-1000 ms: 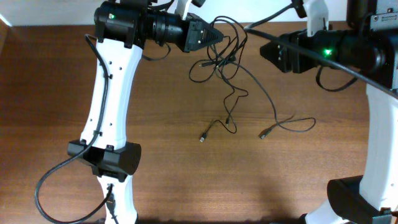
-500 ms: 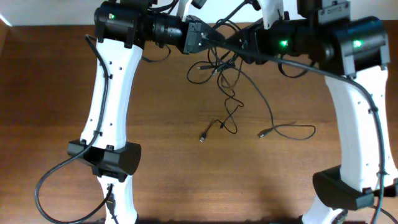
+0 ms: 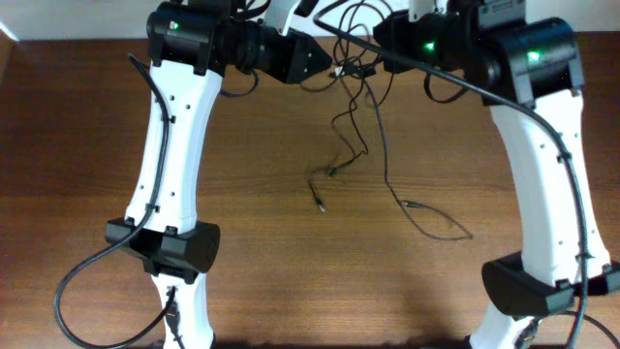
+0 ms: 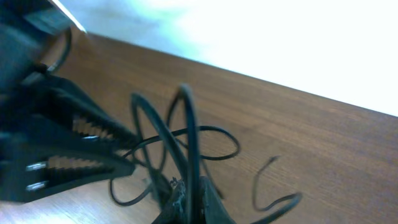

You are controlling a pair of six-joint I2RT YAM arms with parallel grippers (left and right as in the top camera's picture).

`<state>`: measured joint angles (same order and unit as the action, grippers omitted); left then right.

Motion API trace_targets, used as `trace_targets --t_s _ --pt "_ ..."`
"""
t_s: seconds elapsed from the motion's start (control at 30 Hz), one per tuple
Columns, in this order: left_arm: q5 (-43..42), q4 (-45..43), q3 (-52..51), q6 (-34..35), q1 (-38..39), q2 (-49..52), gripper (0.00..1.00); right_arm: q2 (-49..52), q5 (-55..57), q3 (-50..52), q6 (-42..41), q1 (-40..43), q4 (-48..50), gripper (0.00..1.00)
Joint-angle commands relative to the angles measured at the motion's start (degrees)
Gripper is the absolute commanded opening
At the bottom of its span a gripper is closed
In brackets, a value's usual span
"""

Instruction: Untangle cables

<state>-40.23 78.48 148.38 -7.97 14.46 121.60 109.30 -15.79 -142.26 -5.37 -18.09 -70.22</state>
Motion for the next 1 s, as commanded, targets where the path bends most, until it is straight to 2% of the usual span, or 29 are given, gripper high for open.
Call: trace_targets --t_s 0.0,0.13,0.17,0.2,0.27,0.33,0.37,0.43,0.5,0.6,0.67,0.77,0.97 --pt "6.2 0.0 0.3 -0.7 -0.2 -2.2 0.32 -4.9 -0.3 -0.1 -4.2 0.1 0.2 0.04" --pt "2.8 0.0 0.3 -0.7 0.3 -2.1 0.41 -6.1 -2.8 -0.1 -4.6 0.1 -0.1 0.04" --pt "0.9 -0.2 0.3 -0.7 0.3 -2.1 0.39 -6.0 -2.8 -0.1 -4.6 0.1 -0.3 0.04" --pt "-4.2 -1.1 0.3 -0.8 0.3 -2.1 0.32 -6.0 -2.8 -0.1 -4.6 0.1 -0.6 0.04" --pt "-12.8 -3.1 0.3 -3.9 0.1 -2.1 0.34 -6.0 -2.8 -0.1 -4.6 0.1 -0.9 0.04" --pt "-18.8 -4.1 0.3 -7.3 0.1 -2.1 0.41 -6.0 -2.5 -0.1 -4.5 0.2 -1.2 0.04" --pt "-21.8 -4.2 0.3 -9.7 0.1 -2.1 0.49 -6.0 -2.5 -0.1 -4.6 0.2 -1.5 0.04" --pt "-21.9 -4.0 0.3 -10.3 0.5 -2.1 0.62 -6.0 -2.6 -0.1 -4.6 0.2 -1.8 0.04" --pt "-21.5 -3.1 0.1 -14.5 1.2 -2.0 0.65 -6.0 -2.6 -0.1 -4.6 0.2 -1.8 0.04" --pt "-19.7 -3.6 -0.2 -15.8 1.8 -1.2 0.63 -6.0 -2.6 -0.1 -4.6 0.1 -2.3 0.04" --pt "-17.2 -5.0 -0.2 -15.8 1.8 0.4 0.54 -6.0 -3.3 -0.1 -4.6 0.1 -2.9 0.04" --pt "-17.4 -8.7 -0.2 -15.7 1.8 2.9 0.46 -6.0 -3.3 -0.1 -4.6 0.1 -3.8 0.04" --pt "-17.4 -13.9 -0.2 -15.7 2.8 6.9 0.4 -6.0 -6.6 -0.1 -4.6 0.1 -4.1 0.04"
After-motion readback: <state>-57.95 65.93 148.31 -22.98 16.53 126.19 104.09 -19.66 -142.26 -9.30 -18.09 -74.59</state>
